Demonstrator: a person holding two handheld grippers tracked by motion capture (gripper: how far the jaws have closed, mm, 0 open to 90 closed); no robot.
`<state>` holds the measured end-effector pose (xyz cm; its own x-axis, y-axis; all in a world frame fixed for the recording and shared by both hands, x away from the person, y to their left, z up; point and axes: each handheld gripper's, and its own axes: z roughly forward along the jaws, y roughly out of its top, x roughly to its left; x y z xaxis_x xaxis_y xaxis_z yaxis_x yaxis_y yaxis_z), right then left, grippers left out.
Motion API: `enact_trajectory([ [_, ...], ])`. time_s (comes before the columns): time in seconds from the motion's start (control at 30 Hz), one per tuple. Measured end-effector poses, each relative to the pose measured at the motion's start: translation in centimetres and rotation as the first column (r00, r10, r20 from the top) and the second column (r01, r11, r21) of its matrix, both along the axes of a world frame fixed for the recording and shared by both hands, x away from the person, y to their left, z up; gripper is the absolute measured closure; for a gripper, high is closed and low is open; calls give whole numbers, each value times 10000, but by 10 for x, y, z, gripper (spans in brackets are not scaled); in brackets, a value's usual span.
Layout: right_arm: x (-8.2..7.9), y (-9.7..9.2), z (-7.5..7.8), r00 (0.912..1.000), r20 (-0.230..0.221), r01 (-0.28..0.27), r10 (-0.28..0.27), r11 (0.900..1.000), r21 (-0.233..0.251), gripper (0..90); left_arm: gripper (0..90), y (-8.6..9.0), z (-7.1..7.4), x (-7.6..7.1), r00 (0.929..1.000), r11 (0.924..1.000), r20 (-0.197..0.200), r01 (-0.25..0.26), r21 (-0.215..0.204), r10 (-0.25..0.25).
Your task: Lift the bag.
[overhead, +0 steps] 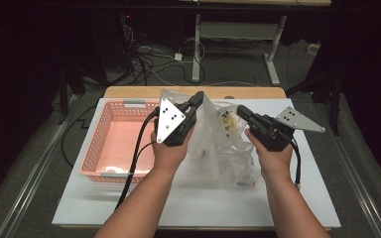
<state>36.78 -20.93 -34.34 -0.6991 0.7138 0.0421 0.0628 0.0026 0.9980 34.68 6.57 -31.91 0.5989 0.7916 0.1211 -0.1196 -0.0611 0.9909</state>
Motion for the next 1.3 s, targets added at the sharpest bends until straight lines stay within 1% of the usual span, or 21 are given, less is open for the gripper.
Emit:
enact_trajectory([
  [0.2,2,3,14,9987,433,278,-285,9995,159,900,885,3,14,3,9996,9999,246,-152,-58,154],
  [0.3,1,5,24,9968,717,332,-349,9991,247,900,885,6,24,3,9988,9997,448,-206,-87,210],
  [0.33,0,5,28,9958,848,328,-355,9989,338,900,884,8,27,3,9984,9997,523,-212,-154,220],
  [0.37,-1,5,32,9946,961,335,-385,9980,530,900,885,9,30,3,9980,9996,581,-225,-166,234],
  [0.43,-2,4,41,9919,1194,337,-431,9963,796,900,884,10,33,3,9978,9996,613,-245,-147,253],
  [0.53,0,7,57,9888,1419,333,-466,9950,947,900,884,9,32,6,9984,9997,505,-237,-111,243],
  [0.67,-2,13,80,9816,1852,297,-463,9954,916,900,884,8,26,8,9992,9997,326,-236,-90,239],
  [0.73,-2,16,86,9800,1935,295,-462,9957,880,900,884,9,25,10,9993,9996,279,-257,-104,260],
  [0.77,-1,17,86,9794,1961,331,-487,9961,820,900,884,9,26,11,9993,9995,273,-262,-163,267],
  [0.83,2,18,80,9817,1836,370,-504,9964,758,900,885,10,31,12,9990,9994,337,-292,-163,297],
  [1.0,11,17,56,9900,1266,546,-623,9965,631,900,884,10,53,16,9969,9994,721,-323,-118,330],
  [1.07,14,18,49,9921,1091,588,-625,9976,375,900,885,9,59,18,9962,9995,811,-296,-114,304],
  [1.13,19,19,46,9935,928,636,-657,9977,249,900,884,8,61,21,9967,9996,754,-295,-49,298],
  [1.2,23,18,47,9935,823,768,-783,9968,214,900,884,7,58,24,9979,9995,573,-294,-65,297],
  [1.3,31,15,56,9914,832,991,-1006,9948,215,900,884,8,51,30,9989,9992,303,-362,-155,367],
])
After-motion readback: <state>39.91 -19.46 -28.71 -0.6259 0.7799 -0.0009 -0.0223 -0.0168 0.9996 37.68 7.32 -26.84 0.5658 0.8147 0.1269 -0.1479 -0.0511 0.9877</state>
